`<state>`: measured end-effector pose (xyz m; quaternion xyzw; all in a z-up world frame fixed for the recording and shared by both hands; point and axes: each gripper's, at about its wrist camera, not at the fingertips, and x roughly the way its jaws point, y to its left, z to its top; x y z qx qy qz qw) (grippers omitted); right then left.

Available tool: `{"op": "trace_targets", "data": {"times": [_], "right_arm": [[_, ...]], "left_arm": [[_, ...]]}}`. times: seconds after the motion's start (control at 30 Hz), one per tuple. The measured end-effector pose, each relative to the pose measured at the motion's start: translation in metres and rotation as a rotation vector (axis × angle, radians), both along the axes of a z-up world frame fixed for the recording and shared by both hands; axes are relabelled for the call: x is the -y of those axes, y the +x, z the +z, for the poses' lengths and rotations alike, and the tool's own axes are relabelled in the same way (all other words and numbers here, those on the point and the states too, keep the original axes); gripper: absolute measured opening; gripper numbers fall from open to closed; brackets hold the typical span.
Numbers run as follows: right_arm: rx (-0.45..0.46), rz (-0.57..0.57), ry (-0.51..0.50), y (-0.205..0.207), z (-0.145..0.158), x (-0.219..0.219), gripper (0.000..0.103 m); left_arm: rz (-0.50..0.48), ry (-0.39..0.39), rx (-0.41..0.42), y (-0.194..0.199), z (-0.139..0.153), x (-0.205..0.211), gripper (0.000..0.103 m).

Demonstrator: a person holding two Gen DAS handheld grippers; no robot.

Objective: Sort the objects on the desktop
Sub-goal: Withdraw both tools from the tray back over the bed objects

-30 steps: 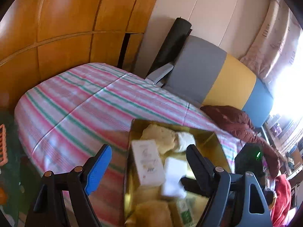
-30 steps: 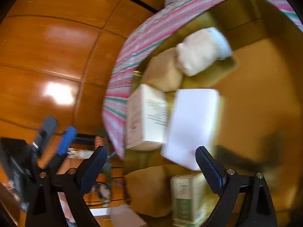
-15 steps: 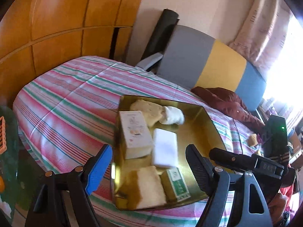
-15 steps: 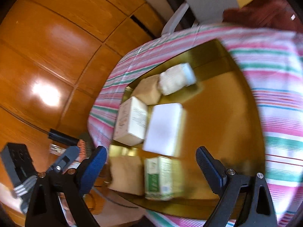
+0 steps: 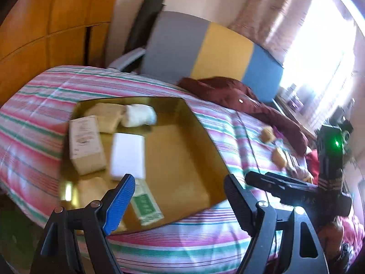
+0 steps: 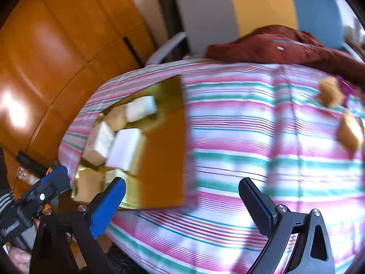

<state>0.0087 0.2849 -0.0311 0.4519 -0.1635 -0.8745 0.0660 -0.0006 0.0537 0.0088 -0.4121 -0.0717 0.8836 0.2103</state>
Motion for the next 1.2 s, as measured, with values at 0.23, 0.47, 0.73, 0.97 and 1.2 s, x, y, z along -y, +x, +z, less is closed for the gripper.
{"op": "trace_targets", "data": {"times": [0.23,0.47,0.73,0.97,1.2], "right_arm": [[0.050,-0.159,0.026,0.028,-0.005,-0.063,0.100],[0.093,-0.298,0.019,0.067,-0.008,-0.136,0.100],[0.091,-0.549,0.028,0.124,0.005,-0.229,0.100],[0.045,-0.765,-0.155,0.161,0.003,-0.302,0.100],[-0.028,-0.915,-0.276,0.169,-0.006,-0.356,0.100]], "left_arm": [[-0.119,-0.020,0.056,0.007,-0.011,-0.046,0.081],[-0.245,-0.024,0.078,0.020,-0.015,-0.086,0.080],[-0.336,-0.068,0.088,0.026,-0.020,-0.123,0.081],[-0.382,-0.065,0.093,0.031,-0.021,-0.139,0.081],[-0.388,-0.064,0.126,0.031,-0.028,-0.142,0.081]]}}
